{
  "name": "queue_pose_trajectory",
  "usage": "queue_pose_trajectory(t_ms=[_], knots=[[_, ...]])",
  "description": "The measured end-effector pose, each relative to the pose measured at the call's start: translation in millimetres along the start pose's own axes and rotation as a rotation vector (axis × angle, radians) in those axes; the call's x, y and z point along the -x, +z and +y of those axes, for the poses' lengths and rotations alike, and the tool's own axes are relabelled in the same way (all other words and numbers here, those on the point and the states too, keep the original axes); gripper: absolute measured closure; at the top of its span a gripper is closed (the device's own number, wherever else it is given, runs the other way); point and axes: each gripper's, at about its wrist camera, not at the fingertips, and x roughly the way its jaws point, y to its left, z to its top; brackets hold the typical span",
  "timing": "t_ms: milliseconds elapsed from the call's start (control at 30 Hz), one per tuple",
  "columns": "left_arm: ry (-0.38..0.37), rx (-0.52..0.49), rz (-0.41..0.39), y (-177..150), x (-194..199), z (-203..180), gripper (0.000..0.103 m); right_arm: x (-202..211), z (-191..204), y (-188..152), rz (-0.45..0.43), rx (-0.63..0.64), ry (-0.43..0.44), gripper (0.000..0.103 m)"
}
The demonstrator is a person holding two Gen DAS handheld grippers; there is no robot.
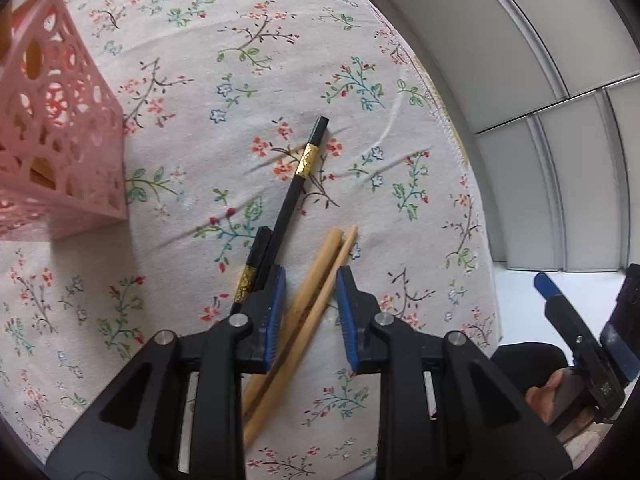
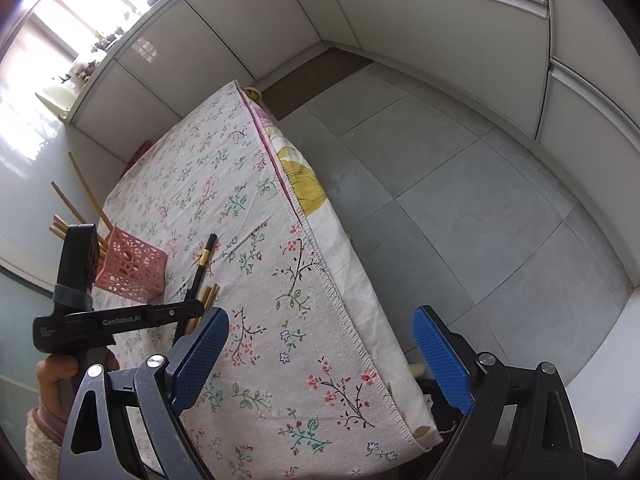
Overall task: Organize utensils
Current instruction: 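Close the left gripper on a single wooden chopstick and lift it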
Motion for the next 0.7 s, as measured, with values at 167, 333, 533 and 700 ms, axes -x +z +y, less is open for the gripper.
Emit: queue_pose_trajectory(t_ms=[167,333,533,700], knots=[[0.072,-0.028,-0.022,-4,3,-8,0.075,0,8,-3,-0.013,0.054,-0.019,0.009],[0.188,-0.109,-0.027,-19,-2,-32,0.076,0,11,-4,-0.011,0.076,-0.024,0.009],[0.268,-0.197,-0.034,-18,-12,-71,0.085,-2,12,-4,-0.004,0.080,-0.027,0.009],[0.285,-0.159,-0.144,-36,0,-81,0.095,-3,22,-5,-0.008,0.109,-0.035,0.009]])
